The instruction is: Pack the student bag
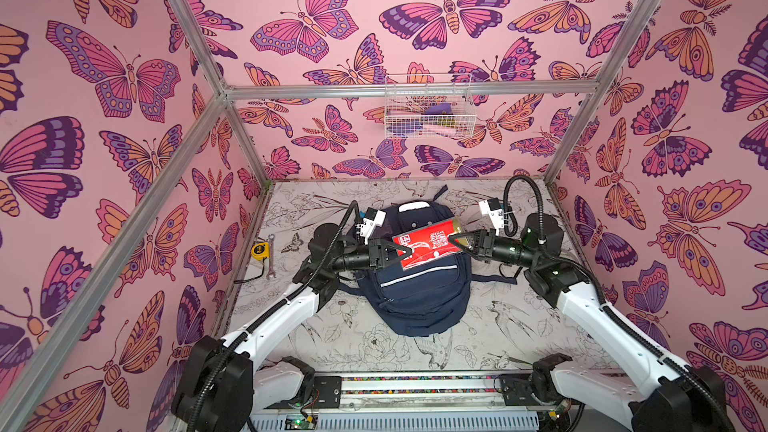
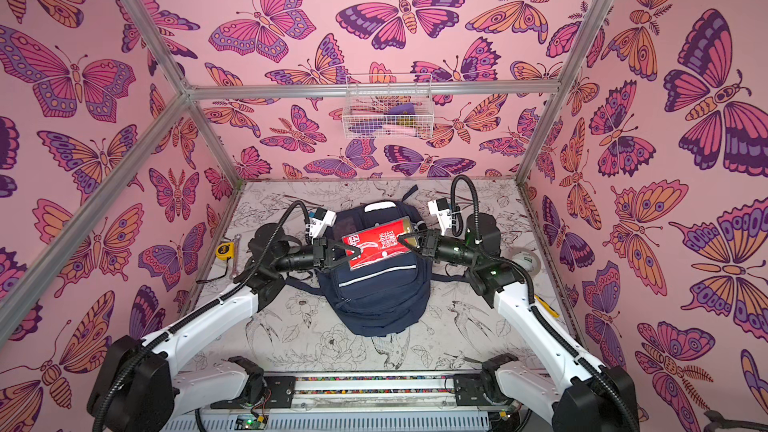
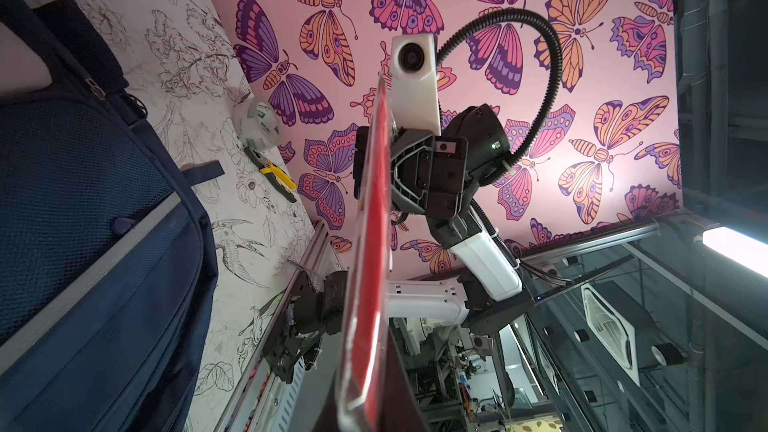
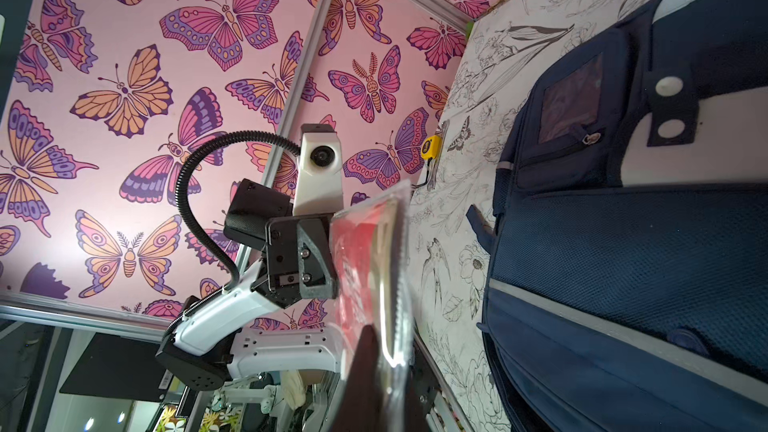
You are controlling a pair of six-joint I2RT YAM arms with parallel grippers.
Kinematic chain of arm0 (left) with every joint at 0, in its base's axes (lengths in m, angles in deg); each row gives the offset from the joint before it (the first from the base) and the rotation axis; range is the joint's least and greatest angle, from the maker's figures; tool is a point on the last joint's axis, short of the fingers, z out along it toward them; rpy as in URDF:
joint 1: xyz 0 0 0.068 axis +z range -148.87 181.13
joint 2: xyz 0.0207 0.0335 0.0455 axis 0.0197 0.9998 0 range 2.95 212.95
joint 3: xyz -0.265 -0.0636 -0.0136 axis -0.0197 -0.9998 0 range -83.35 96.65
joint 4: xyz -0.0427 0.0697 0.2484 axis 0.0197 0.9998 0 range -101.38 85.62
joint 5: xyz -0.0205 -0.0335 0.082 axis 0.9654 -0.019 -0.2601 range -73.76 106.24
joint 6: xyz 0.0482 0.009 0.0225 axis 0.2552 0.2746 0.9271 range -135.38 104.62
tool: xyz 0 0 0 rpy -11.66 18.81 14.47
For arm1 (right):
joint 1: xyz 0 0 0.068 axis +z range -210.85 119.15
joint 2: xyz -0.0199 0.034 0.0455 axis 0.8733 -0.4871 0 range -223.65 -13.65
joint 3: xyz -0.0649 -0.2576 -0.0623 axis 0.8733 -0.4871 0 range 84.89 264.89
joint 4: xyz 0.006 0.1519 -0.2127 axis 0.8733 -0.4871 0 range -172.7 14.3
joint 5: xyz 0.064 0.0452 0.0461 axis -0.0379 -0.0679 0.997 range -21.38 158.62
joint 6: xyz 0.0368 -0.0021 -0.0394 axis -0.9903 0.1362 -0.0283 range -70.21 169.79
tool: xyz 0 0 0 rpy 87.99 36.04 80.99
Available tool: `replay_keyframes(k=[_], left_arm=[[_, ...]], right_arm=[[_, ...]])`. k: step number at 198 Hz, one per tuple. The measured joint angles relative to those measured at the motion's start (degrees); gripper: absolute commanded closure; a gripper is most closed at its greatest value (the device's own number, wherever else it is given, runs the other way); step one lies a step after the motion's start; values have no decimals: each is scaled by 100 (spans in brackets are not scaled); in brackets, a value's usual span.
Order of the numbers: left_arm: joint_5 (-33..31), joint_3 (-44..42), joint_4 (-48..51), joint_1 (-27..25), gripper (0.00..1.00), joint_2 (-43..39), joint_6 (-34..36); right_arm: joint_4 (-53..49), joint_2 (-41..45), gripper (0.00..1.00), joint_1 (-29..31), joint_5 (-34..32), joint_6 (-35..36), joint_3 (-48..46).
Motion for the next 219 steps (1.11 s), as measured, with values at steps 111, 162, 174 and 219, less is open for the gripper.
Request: replay_keyframes(k=[111, 162, 174, 219], left_arm=[[-3493, 1207, 4605, -105, 14, -1209, 3250], [-4981, 2140, 5473, -1325, 9, 337, 4223], [-5257, 2382, 5558, -1679, 8, 695, 4524], [-5799, 2889, 5796, -2391, 1, 1766, 5458]], right_arm=[[-2942, 553, 100, -348, -2103, 1156, 509], [-3648, 363, 100, -1711, -2518, 1019, 319], [-3709, 210, 100, -1998, -2479, 984, 284], [-3615, -490, 100, -2312, -2072, 874, 278]])
